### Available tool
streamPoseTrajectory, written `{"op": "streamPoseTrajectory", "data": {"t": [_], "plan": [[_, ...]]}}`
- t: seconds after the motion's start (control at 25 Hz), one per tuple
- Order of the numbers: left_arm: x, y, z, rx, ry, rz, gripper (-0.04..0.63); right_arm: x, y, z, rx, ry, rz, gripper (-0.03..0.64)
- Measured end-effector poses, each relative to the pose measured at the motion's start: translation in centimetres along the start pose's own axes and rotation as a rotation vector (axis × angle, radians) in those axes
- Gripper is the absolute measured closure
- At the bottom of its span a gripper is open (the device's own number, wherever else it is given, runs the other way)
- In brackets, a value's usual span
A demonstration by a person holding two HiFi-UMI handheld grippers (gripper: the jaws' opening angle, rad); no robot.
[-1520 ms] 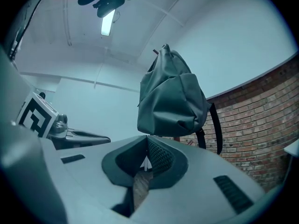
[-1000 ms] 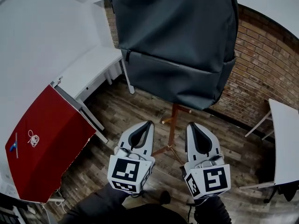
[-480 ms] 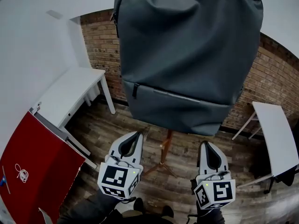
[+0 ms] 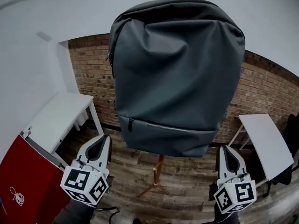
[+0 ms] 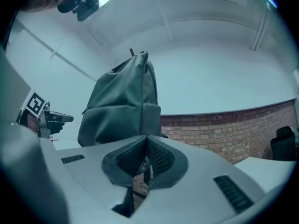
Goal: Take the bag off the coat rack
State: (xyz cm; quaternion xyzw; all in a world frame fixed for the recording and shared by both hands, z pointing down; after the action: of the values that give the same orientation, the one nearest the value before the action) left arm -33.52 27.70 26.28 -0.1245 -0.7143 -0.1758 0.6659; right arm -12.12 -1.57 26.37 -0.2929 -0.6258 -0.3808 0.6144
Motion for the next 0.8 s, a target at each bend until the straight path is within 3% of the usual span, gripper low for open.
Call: {"op": "streamPoseTrajectory", "data": {"t": [0.32,0.8], "plan": [[-7.4,-0.8,0.9,-0.008,-0.021,-0.092,0.584,-8.7,-1.1,-0.2,-0.102,0.019,-0.125,0.609],[-8.8,-2.8,-1.0,0.056,-0.033,-0.097,0.583,-11.6,-1.7,1.8,-0.193,0.034,-0.178,0.609]]}}
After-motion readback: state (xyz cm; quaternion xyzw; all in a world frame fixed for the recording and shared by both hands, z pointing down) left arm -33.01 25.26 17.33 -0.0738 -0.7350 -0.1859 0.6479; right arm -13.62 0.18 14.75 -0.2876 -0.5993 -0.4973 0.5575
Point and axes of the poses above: the fingertips, and each gripper's own axes: y backward along the fingers, z to its left, x out of its underside, the point moved 5 cm from there along y, backward along the fingers, and after that the axes turned 15 degrees about x, right-handed, at the moved point
